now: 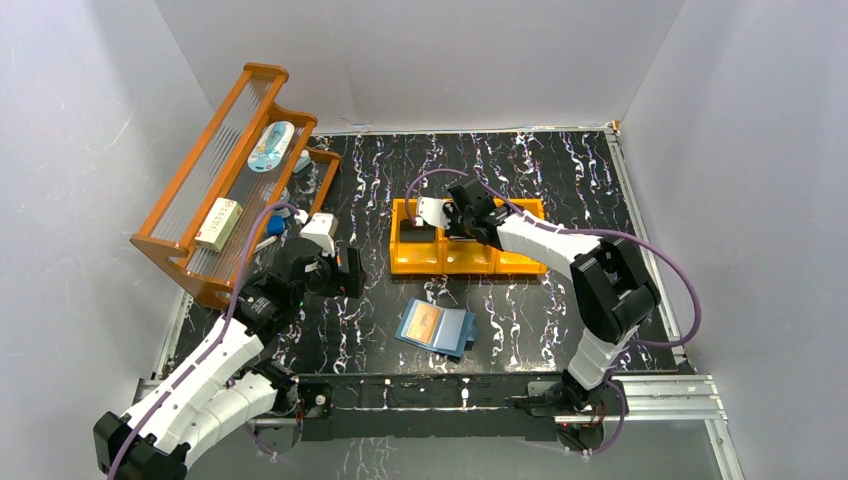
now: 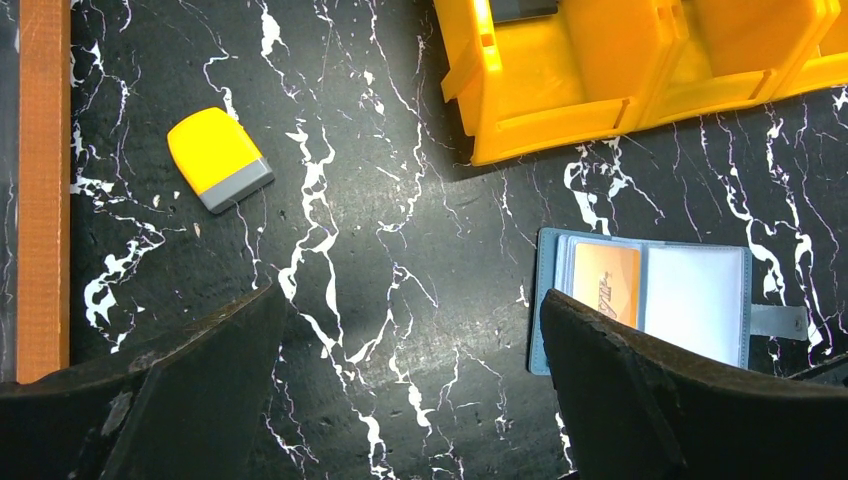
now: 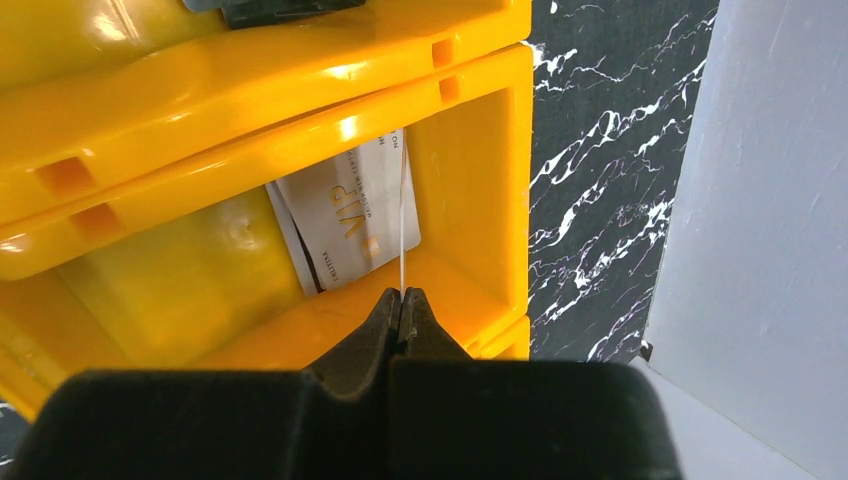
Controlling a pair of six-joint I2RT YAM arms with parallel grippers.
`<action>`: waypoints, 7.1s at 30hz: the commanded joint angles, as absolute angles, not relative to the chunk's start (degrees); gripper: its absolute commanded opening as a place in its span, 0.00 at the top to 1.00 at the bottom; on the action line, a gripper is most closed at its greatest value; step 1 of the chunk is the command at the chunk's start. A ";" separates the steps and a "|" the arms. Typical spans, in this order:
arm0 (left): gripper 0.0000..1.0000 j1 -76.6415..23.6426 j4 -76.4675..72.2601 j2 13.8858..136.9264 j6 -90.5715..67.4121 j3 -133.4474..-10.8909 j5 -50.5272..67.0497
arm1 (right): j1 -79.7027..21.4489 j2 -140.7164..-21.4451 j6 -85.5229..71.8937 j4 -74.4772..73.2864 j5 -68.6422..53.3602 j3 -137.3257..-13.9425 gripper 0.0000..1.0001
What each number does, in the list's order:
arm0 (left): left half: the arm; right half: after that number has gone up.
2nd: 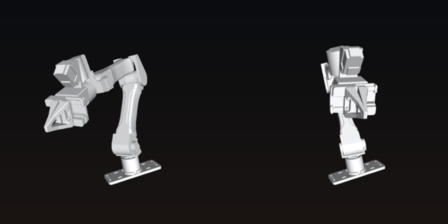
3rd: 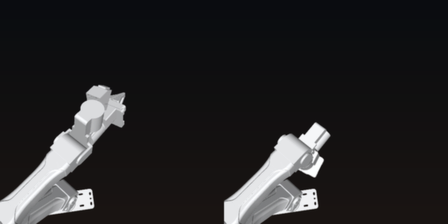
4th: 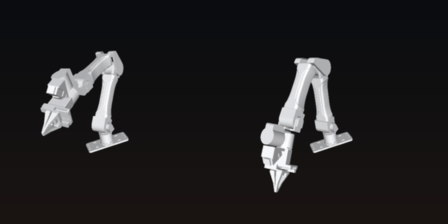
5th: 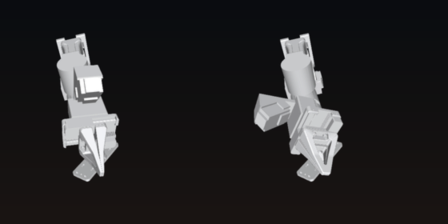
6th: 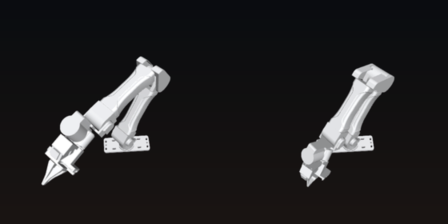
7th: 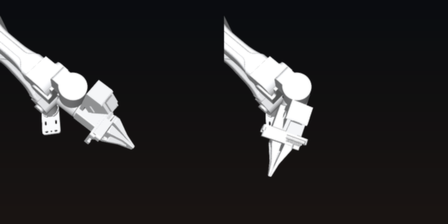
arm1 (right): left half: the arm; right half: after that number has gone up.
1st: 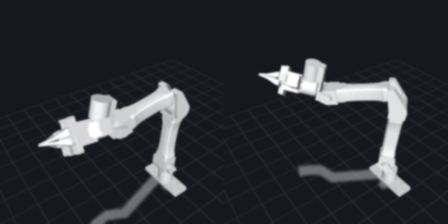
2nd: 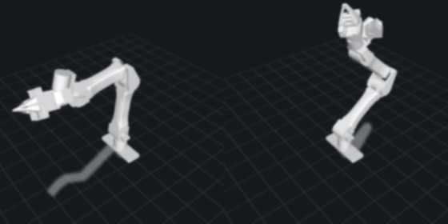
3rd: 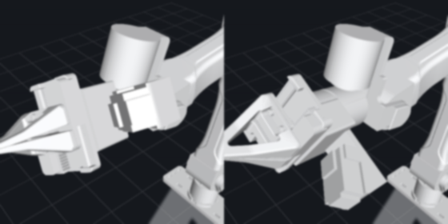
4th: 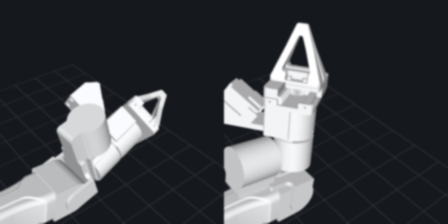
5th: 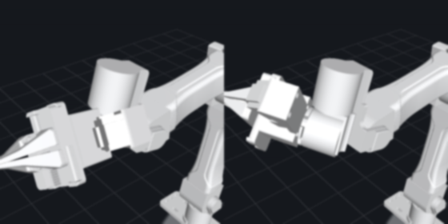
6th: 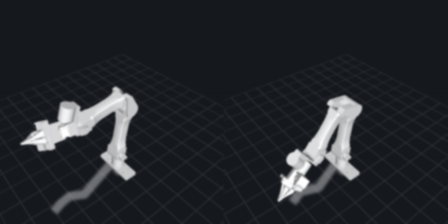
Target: Take the credit cards out of the card holder
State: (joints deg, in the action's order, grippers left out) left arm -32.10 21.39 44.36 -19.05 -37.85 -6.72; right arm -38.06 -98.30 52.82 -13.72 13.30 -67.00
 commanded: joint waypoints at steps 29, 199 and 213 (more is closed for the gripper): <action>0.02 -32.15 20.97 46.36 -18.02 -37.55 -5.26 | -36.70 -105.12 55.53 -14.83 9.64 -71.90 0.76; 0.72 -48.27 8.15 87.17 -30.49 -42.20 18.85 | -60.05 -73.19 -86.62 9.98 9.15 -21.39 0.62; 0.91 -50.70 8.26 85.20 -32.33 -39.64 19.80 | -56.78 -74.60 -80.92 18.47 1.41 -19.14 0.82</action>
State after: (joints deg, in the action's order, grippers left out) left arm -48.27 6.42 85.93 -31.51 -40.97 17.19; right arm -56.88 -73.30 -83.46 14.79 3.68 -18.57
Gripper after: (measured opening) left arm 0.119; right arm 0.205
